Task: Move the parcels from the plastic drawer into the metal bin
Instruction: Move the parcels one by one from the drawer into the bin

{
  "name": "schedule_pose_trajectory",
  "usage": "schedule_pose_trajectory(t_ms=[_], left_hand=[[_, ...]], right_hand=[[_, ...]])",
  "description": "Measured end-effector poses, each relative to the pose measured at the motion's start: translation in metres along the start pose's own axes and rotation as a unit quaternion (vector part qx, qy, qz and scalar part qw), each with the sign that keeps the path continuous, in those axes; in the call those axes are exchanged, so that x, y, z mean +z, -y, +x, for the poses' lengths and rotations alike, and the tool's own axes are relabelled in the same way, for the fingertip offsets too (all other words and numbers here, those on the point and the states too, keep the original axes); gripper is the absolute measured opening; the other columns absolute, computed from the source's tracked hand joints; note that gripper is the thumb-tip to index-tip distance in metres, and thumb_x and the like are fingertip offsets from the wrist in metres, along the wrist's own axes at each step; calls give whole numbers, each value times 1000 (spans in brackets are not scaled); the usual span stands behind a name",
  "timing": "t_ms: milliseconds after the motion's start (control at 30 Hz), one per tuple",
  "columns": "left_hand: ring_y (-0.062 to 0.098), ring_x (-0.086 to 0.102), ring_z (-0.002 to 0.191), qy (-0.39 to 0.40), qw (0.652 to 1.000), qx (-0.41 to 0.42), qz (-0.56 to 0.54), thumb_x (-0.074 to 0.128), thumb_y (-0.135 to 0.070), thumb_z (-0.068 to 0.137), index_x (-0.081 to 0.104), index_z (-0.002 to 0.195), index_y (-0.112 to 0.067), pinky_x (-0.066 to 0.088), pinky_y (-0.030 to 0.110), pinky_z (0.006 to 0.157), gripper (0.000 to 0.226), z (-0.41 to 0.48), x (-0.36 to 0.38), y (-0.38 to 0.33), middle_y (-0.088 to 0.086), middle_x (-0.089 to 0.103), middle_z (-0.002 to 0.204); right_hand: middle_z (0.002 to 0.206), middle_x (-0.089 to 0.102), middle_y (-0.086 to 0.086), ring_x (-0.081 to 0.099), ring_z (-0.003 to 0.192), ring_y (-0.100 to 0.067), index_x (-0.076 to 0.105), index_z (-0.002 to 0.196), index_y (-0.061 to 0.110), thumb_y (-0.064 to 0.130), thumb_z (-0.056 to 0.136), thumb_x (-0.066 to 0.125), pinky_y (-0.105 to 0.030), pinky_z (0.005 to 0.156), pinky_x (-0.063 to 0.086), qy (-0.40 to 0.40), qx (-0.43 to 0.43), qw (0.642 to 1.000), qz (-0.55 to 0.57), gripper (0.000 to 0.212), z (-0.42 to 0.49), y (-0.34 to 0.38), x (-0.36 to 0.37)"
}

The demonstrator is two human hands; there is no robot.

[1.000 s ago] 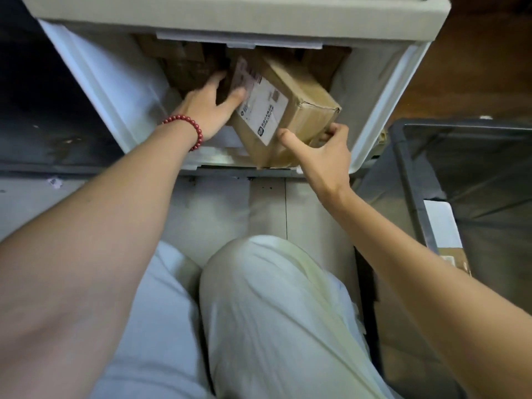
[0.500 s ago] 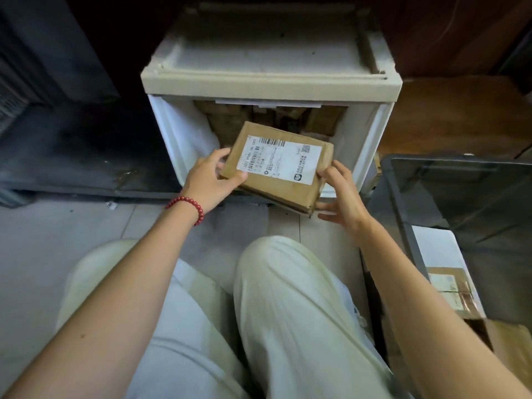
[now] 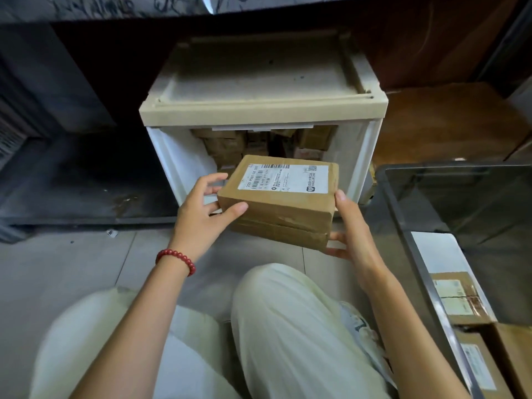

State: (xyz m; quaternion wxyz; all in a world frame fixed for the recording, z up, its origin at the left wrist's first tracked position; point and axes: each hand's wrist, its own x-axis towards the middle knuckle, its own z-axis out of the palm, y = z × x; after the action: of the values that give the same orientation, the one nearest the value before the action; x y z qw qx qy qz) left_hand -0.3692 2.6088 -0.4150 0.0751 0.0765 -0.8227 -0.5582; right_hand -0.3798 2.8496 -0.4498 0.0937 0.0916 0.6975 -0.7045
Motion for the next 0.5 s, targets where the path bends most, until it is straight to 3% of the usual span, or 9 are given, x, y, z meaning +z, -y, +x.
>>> schedule_pose_trajectory(t_ms=[133,233,367,500], left_hand=[[14,63,103,-18,1000,-9,-11,79,-26,75,46,123,-35,53,23,79,59,5,-4,2,-11,55,115],[15,65,99,-40,999,-22,-3,77,-31,76,46,119,-36,51,22,76,54,8,-3,4,-6,58,117],[9,64,86,-74,995,-58,18,72,-40,80,45,114,-36,54,41,87,44,8,0,8,-5,62,115],[11,61,89,-83,992,-79,47,66,-44,84,42,113,-35,51,32,80,39,9,0,10,-7,65,104]], right_hand=[[124,57,17,66,97,-10,48,134,43,86,71,38,-32,73,58,17,17,1000,4,77,1,-7,9],[125,54,24,60,106,-4,44,136,47,85,75,35,-29,76,53,23,10,1000,1,73,2,-9,12],[127,52,26,51,116,0,43,130,47,80,76,35,-36,91,44,10,2,1000,7,64,7,-10,13],[130,49,20,47,118,1,42,131,44,83,70,42,-29,93,34,24,-7,1000,-8,72,7,-11,15]])
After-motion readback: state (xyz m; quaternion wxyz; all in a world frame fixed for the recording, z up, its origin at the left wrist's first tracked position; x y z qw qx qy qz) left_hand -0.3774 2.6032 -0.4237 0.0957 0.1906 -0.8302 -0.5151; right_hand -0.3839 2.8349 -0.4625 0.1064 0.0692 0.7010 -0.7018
